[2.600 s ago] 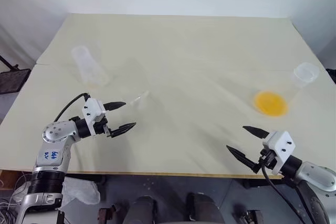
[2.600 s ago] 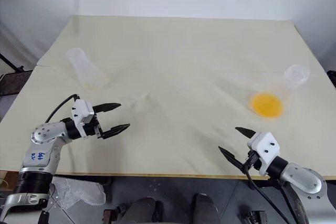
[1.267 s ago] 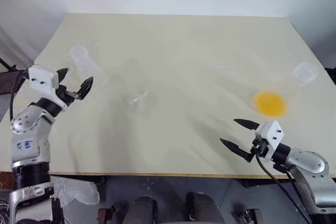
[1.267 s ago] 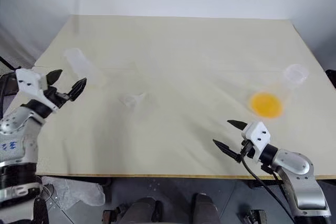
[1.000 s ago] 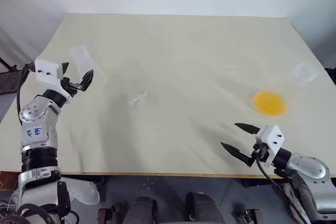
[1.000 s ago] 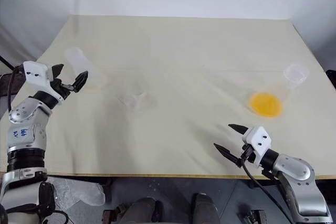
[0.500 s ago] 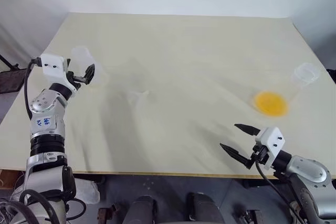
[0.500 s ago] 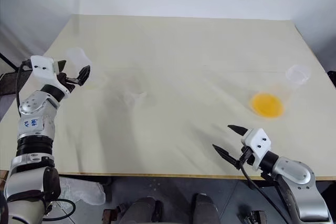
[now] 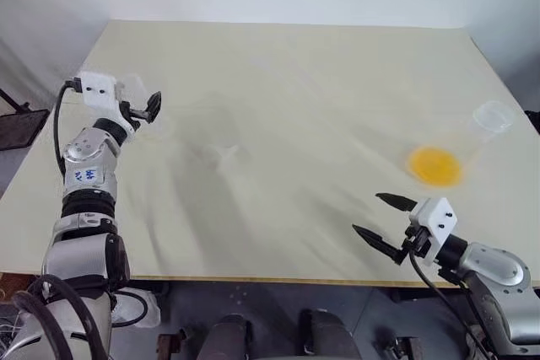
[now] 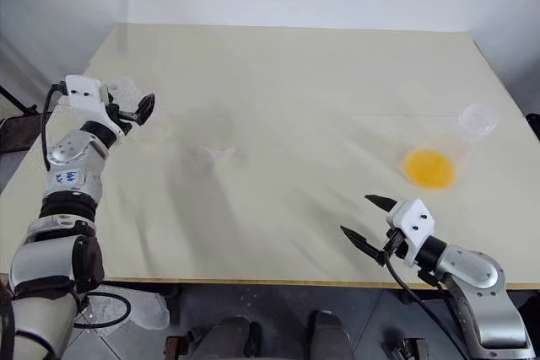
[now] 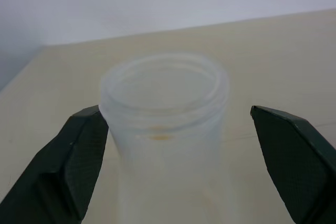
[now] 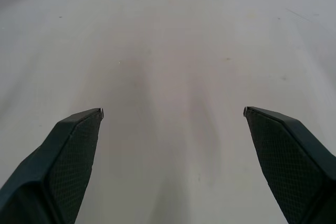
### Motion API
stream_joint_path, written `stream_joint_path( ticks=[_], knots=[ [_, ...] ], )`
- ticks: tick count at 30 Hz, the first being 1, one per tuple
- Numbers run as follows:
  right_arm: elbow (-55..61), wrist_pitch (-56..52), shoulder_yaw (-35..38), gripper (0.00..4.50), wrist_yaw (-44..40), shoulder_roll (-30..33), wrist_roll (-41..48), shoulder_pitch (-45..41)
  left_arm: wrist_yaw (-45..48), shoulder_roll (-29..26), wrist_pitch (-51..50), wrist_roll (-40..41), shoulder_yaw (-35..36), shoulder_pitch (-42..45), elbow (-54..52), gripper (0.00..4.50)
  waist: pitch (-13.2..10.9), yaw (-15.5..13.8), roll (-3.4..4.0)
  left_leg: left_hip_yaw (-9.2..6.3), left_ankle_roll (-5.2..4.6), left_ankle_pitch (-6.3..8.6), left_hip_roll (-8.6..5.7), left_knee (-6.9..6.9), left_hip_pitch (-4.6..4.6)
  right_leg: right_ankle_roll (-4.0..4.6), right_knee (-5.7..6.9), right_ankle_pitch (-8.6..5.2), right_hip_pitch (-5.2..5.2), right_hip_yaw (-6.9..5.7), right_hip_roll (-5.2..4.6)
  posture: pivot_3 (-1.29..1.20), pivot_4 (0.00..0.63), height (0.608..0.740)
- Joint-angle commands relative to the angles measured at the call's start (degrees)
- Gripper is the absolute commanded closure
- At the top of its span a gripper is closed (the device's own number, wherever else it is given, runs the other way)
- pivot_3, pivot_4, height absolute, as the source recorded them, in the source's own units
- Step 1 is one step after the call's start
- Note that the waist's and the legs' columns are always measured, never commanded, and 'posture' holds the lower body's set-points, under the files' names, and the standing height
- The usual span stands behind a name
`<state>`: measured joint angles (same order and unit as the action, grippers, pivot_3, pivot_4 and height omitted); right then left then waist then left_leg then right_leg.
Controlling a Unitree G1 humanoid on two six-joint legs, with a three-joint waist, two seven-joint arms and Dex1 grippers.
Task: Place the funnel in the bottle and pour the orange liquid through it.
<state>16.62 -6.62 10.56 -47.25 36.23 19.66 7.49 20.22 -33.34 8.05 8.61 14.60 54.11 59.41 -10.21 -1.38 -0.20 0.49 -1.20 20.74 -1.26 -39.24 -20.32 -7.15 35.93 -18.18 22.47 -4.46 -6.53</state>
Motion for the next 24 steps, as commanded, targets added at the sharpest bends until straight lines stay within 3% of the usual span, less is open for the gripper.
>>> stream_joint_path(
  ticks=[1,3,4,12,16,24],
  knots=[
    [2.0,-0.1,1.1,0.00,0.1,0.7,0.7,0.0,-1.2,-0.3,1.3,-0.6,0.1,2.0,1.1,1.25,0.0,0.0,-0.04,0.00,0.00,0.00,0.00,0.00,0.00,0.00,0.00,0.00,0.01,0.00,0.00,0.00,0.150,0.740],
    [1.9,-0.1,1.2,0.00,0.1,0.7,0.7,-0.1,-1.2,-0.3,2.4,-0.6,0.2,2.2,1.6,1.85,0.0,0.0,-0.06,0.00,0.00,0.00,0.01,0.00,0.00,0.00,0.00,0.00,0.01,0.00,0.00,0.00,0.150,0.740],
    [1.9,-0.1,1.2,0.00,0.1,0.7,0.7,-0.2,-1.2,-0.3,2.7,-0.6,0.2,2.3,1.8,1.89,0.0,0.0,-0.06,0.00,0.00,0.00,0.01,0.00,0.00,0.00,0.00,0.00,0.01,0.00,0.00,0.00,0.150,0.740],
    [1.3,-0.2,1.4,0.00,0.3,0.8,0.6,-1.0,4.9,0.3,3.4,3.1,2.0,1.9,-1.0,1.89,0.0,0.0,-0.07,0.01,0.00,0.00,0.00,-0.01,-0.01,-0.01,0.00,0.00,0.01,0.00,-0.01,0.00,0.150,0.740],
    [1.0,-0.3,1.8,0.00,0.2,1.1,0.7,-1.2,14.5,2.3,-1.9,8.1,1.2,-0.1,-12.4,1.89,-0.1,-0.1,-0.09,-0.04,0.00,0.00,0.00,-0.07,-0.06,-0.01,0.00,0.01,0.01,-0.05,-0.02,0.00,0.150,0.740],
    [4.9,-3.6,3.5,0.00,0.8,1.2,3.6,-0.5,22.2,4.9,-12.4,8.3,-5.4,0.7,-25.7,1.89,-0.1,0.0,-0.09,-0.05,0.00,0.00,0.01,-0.15,-0.10,-0.04,0.01,0.02,0.00,-0.02,0.00,0.00,0.150,0.740]
  ],
)
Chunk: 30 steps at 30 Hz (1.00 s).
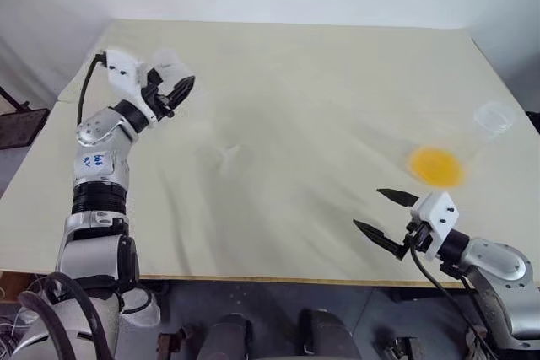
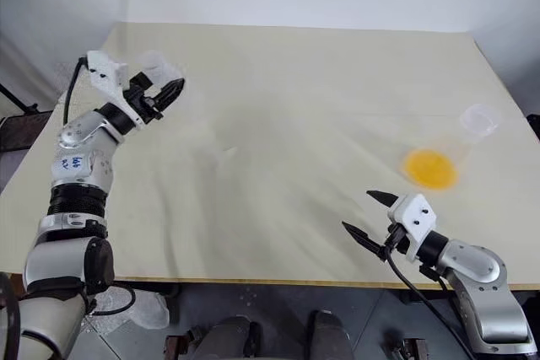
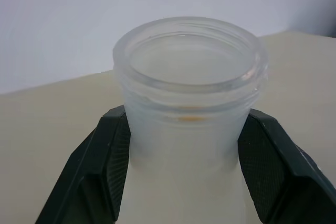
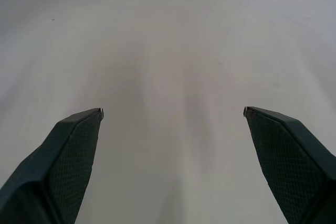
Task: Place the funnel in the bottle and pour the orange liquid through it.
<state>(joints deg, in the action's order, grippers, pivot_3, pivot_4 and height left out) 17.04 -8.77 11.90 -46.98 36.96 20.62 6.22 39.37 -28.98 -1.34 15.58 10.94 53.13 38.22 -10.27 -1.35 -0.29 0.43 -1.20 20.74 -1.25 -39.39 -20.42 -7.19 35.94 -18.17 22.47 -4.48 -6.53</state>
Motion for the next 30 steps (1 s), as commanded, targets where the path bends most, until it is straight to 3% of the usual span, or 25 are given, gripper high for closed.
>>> stream_joint_path(
  ticks=[1,12,21,30],
  knots=[
    [5.1,-2.2,2.2,0.00,0.6,0.5,3.1,0.9,3.6,0.7,-4.4,1.2,-2.2,2.2,-5.0,1.89,0.0,-0.1,0.00,0.00,0.00,0.00,-0.01,-0.01,0.00,0.00,0.01,0.00,0.00,0.00,0.00,0.00,0.150,0.740],
    [13.7,-7.6,9.6,0.00,4.3,0.0,7.2,8.0,16.2,15.0,-19.9,8.8,-13.9,0.4,-23.2,1.89,0.0,-0.2,0.03,-0.29,-0.08,0.04,-0.05,-0.56,-0.53,-0.15,-0.07,0.08,0.03,-0.08,-0.01,0.00,0.150,0.740],
    [18.0,-5.9,11.3,0.00,8.7,-3.1,4.8,14.0,22.7,18.6,-14.1,2.9,-23.4,-0.8,-19.8,1.89,0.1,-0.2,0.11,-0.17,-0.12,0.04,-0.04,-0.58,-0.47,-0.13,-0.05,0.07,0.04,0.08,0.05,0.00,0.150,0.740],
    [21.8,-6.6,12.7,0.00,10.9,-4.3,5.2,17.8,24.2,21.5,-8.6,-1.4,-25.9,0.4,-15.1,1.89,0.1,-0.4,0.11,-0.22,-0.19,0.02,-0.08,-0.63,-0.56,-0.13,-0.10,0.07,0.04,0.07,0.03,0.00,0.150,0.740]
  ],
)
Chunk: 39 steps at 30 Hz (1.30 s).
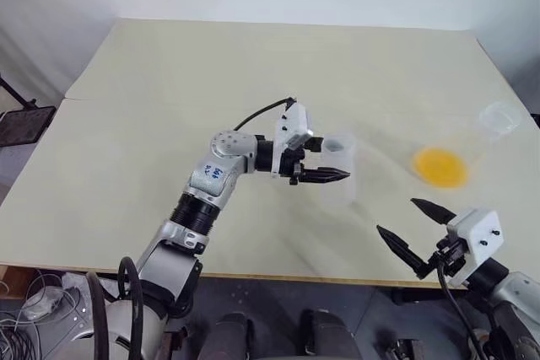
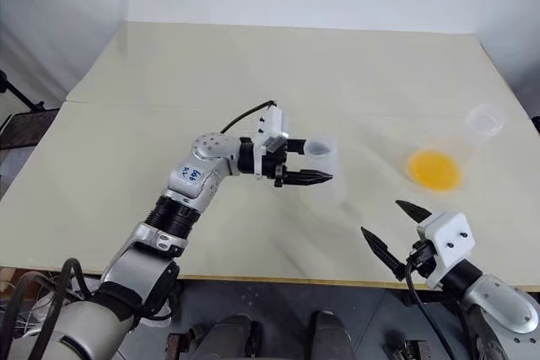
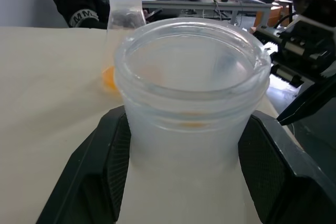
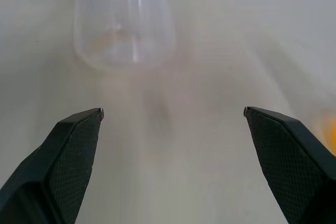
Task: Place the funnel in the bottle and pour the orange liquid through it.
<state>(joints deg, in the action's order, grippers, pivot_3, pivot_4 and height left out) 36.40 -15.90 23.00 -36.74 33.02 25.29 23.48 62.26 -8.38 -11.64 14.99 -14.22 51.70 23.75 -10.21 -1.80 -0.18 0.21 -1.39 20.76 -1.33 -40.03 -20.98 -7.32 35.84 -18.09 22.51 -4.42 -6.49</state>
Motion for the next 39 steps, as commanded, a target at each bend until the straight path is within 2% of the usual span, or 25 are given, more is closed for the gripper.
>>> stream_joint_path(
  ticks=[1,8,20,26,31,39],
  knots=[
    [2.6,0.6,1.6,0.00,0.7,-0.3,0.4,0.6,1.5,1.0,1.8,-1.0,-0.9,1.8,-0.6,1.89,0.0,0.0,0.00,0.00,0.00,0.00,0.00,0.00,0.00,0.00,0.00,0.00,0.00,0.00,0.00,0.00,0.150,0.740],
    [3.6,0.7,1.9,0.00,2.5,-1.2,0.1,1.5,0.4,4.9,6.5,-4.9,-2.8,3.2,4.9,1.89,0.0,-0.3,0.00,-0.01,-0.04,0.00,-0.02,-0.01,-0.03,0.00,-0.01,0.00,0.00,-0.01,-0.01,0.00,0.150,0.740],
    [4.2,1.1,2.4,0.00,3.6,-1.9,-0.5,2.6,0.5,5.6,9.6,-8.4,-4.1,2.8,5.9,1.89,0.0,-0.4,0.01,0.03,-0.11,0.01,-0.04,-0.02,-0.03,0.00,-0.02,0.00,0.01,0.01,-0.03,0.00,0.150,0.740],
    [3.9,1.2,2.4,0.00,3.7,-1.8,-0.7,1.9,-1.4,6.3,8.1,-9.1,-3.7,3.1,5.8,0.02,0.0,-0.6,0.01,0.03,-0.12,0.01,-0.04,-0.02,-0.04,0.00,-0.02,0.00,0.01,0.02,-0.03,0.00,0.150,0.740],
    [4.1,1.2,2.9,0.00,3.5,-1.6,-0.7,1.8,-1.3,6.8,3.3,-6.2,-1.4,3.1,3.1,0.02,0.0,-0.8,0.01,0.04,-0.13,0.01,-0.04,-0.02,-0.04,0.00,-0.02,0.00,0.01,0.02,-0.03,0.00,0.150,0.740],
    [5.2,0.5,4.5,0.00,2.6,-1.3,0.1,3.1,0.6,3.5,-2.2,-2.9,1.7,2.1,-1.6,0.02,0.0,-0.8,0.02,0.03,-0.13,0.01,-0.04,-0.03,-0.03,0.00,-0.01,0.00,0.01,0.04,-0.03,0.00,0.150,0.740]
  ],
)
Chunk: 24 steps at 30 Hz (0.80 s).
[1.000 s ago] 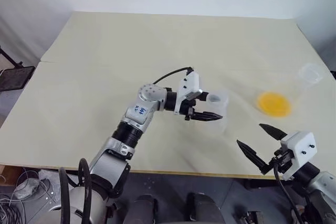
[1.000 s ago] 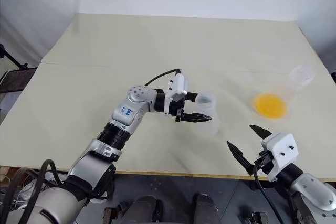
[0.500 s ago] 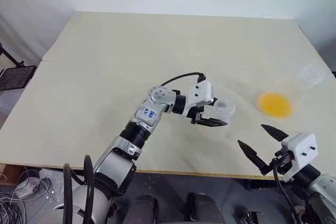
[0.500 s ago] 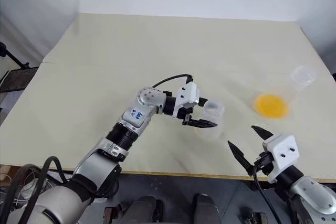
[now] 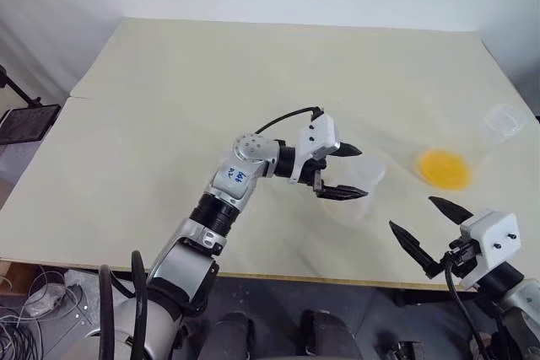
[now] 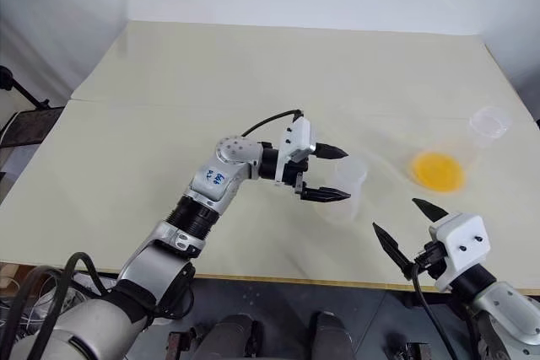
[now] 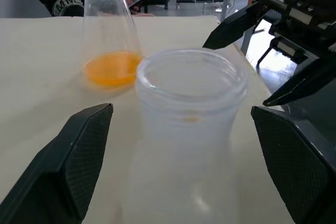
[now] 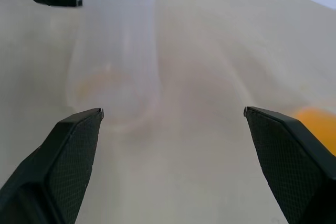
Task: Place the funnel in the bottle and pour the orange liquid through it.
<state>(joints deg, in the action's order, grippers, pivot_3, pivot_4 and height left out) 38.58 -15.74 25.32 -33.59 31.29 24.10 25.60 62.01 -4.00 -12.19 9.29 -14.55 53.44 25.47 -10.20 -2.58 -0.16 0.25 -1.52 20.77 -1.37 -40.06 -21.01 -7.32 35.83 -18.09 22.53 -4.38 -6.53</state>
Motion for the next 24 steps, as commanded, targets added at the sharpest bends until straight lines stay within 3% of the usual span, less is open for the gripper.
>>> stream_joint_path(
  ticks=[1,14,18,24],
  knots=[
    [3.3,0.2,2.5,0.00,-0.9,0.6,1.6,1.5,0.8,-1.6,-2.5,3.5,2.9,0.5,-3.8,0.02,0.0,0.0,0.01,0.00,0.00,0.00,0.00,0.00,0.00,0.00,0.00,0.00,0.00,0.00,0.00,0.00,0.150,0.740],
    [1.3,-1.6,5.1,0.00,-6.2,4.6,4.4,1.9,-5.0,-15.4,-3.1,5.4,14.7,2.0,-1.1,0.02,0.0,0.1,0.01,-0.01,0.00,0.00,-0.01,-0.01,0.02,-0.01,0.02,0.01,0.00,0.00,0.00,0.00,0.150,0.740],
    [-0.9,-1.8,4.6,0.00,-8.0,6.3,4.6,0.4,-10.7,-16.0,-2.9,7.3,19.6,2.5,-0.7,0.02,0.0,0.1,0.01,-0.04,0.01,0.00,0.03,0.01,0.03,-0.01,0.06,0.01,0.02,-0.03,0.00,0.00,0.150,0.740],
    [-3.8,-2.5,3.4,0.00,-9.4,8.1,5.0,-3.9,-14.5,-19.6,-10.7,8.1,21.1,-4.9,-10.7,0.02,0.0,0.1,0.03,-0.06,0.00,0.00,-0.02,-0.03,0.01,-0.17,0.03,0.10,0.00,0.02,-0.03,0.00,0.150,0.740]
  ],
)
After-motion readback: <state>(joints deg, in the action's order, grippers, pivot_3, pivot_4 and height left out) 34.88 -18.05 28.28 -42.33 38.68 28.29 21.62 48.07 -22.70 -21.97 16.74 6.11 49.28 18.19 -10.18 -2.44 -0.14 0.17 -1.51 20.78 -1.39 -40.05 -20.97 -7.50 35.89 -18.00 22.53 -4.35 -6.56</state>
